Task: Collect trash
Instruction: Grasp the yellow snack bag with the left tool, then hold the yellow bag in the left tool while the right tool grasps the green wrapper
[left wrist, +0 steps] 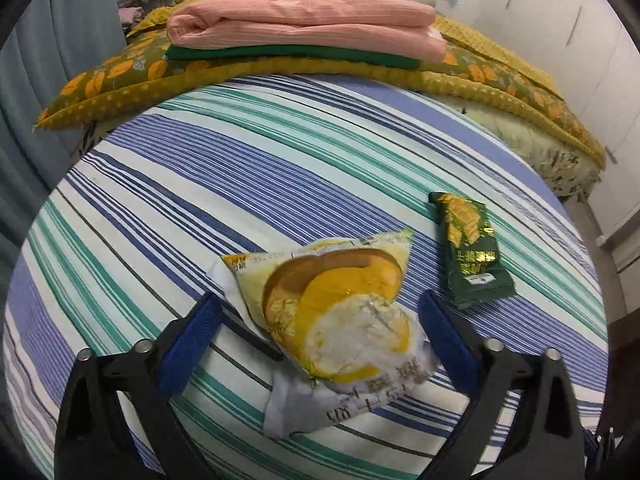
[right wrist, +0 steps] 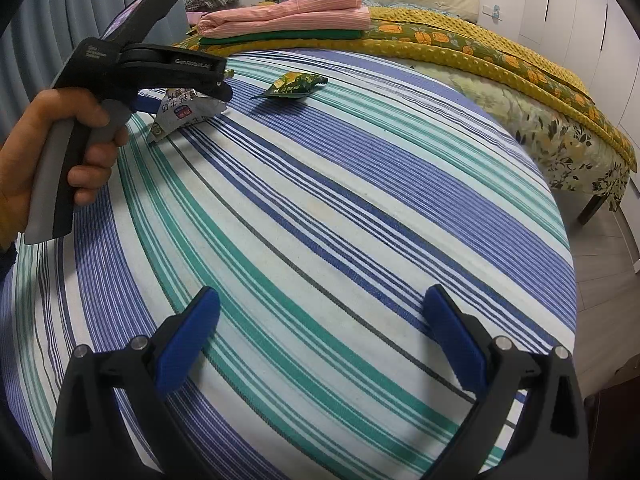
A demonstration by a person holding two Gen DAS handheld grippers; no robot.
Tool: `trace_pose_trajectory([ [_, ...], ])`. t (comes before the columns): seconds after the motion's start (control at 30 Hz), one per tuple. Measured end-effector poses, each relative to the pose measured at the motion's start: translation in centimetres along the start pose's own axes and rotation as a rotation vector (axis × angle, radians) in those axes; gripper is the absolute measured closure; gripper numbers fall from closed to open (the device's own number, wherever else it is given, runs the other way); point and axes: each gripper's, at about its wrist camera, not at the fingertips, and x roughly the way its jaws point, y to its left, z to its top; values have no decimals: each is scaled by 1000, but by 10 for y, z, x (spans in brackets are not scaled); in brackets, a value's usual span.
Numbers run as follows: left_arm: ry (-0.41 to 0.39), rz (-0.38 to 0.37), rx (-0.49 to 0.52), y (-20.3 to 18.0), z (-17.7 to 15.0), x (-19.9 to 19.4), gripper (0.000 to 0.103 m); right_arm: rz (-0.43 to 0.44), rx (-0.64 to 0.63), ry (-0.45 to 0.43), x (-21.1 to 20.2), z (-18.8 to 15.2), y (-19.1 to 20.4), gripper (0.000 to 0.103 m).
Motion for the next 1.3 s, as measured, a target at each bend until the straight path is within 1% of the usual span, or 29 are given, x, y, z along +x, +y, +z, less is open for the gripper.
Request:
trace_pose_trajectory([
  [0.07,-1,14,52,-2,-3,-6,46,0,0,0,0,0,0,5],
  [0.1,5,4,76,-4,-7,-10,51,0,0,0,0,0,0,5],
  [0.13,15,-13,88,-3,-10,-14,53,0,0,0,0,0,0,5],
  [0.2,23,-40,120,1,-19,-27,54,0,0,0,0,0,0,5],
  [0.27,17,-57,178,7,-34,-47,54,0,0,0,0,0,0,5],
  [0.3,24,-81,215,11,-48,-61,54,-1,0,0,0,0,0,5],
  [0.37,42,-111,261,17,-70,-76,53,-1,0,0,0,0,0,5],
  [0.4,48,-118,274,18,-78,-79,52,-1,0,0,0,0,0,5],
  [0.43,49,-118,284,20,-90,-82,50,-1,1,0,-1,-1,0,5],
  [0.47,45,-115,285,22,-97,-83,40,0,1,0,-1,-1,0,5],
  [0.5,39,-108,284,23,-105,-82,34,-1,1,0,-1,-1,0,5],
  [0.53,18,-98,283,23,-112,-81,22,-1,1,0,-1,-1,0,5],
  [0.57,-7,-85,279,22,-117,-79,14,-1,1,0,-1,-1,0,5],
  [0.6,-18,-75,274,22,-120,-77,12,-1,1,0,-1,-1,0,5],
  [0.67,-20,-66,256,23,-123,-70,10,-1,1,0,-1,-1,0,5],
  [0.7,-43,-50,259,22,-124,-67,8,-1,1,0,-1,-1,0,5],
  [0.77,-50,-14,271,22,-123,-62,5,-1,1,0,-1,-1,0,5],
  [0.9,-53,-17,269,22,-122,-62,4,8,1,5,0,1,-1,4],
  [0.97,-54,-16,268,22,-122,-62,4,20,-16,29,4,10,-3,5],
  [1.03,-53,-17,269,23,-122,-61,4,40,8,35,13,31,-9,5],
  [1.13,-53,-17,269,23,-122,-61,4,70,44,5,29,76,-13,5],
  [1.2,-53,-16,270,23,-122,-61,4,92,58,13,52,110,-9,5],
  [1.3,-53,-16,270,22,-122,-61,4,99,96,51,91,146,0,5],
])
